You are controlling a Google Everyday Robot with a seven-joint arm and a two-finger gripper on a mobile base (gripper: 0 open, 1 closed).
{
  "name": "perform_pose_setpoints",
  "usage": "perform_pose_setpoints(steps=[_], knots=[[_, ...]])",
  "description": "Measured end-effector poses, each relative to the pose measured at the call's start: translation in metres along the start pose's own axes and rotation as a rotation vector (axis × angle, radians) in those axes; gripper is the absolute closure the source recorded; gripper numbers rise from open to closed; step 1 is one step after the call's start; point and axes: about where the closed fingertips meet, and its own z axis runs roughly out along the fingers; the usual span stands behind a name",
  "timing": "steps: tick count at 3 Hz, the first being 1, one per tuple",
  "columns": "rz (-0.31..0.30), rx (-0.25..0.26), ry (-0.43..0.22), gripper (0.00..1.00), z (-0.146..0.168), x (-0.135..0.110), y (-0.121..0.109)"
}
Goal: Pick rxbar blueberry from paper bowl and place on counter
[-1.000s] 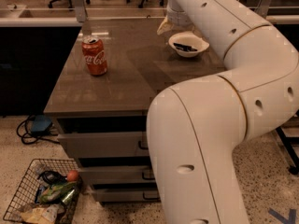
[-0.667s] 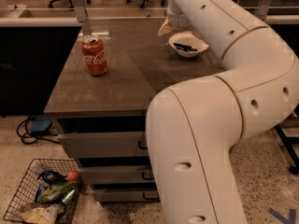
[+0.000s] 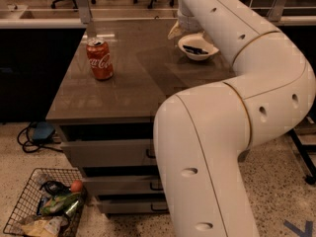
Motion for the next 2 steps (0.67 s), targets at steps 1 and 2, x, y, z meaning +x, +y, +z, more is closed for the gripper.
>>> perform_pose_setpoints(steps=[1,2], knots=[[0.018,-0.002,-0.002,0.18,0.0025,-0.0031,-0.0003],[0.017,-0.002,-0.002,0.41,0.0056,-0.0036,0.0005]])
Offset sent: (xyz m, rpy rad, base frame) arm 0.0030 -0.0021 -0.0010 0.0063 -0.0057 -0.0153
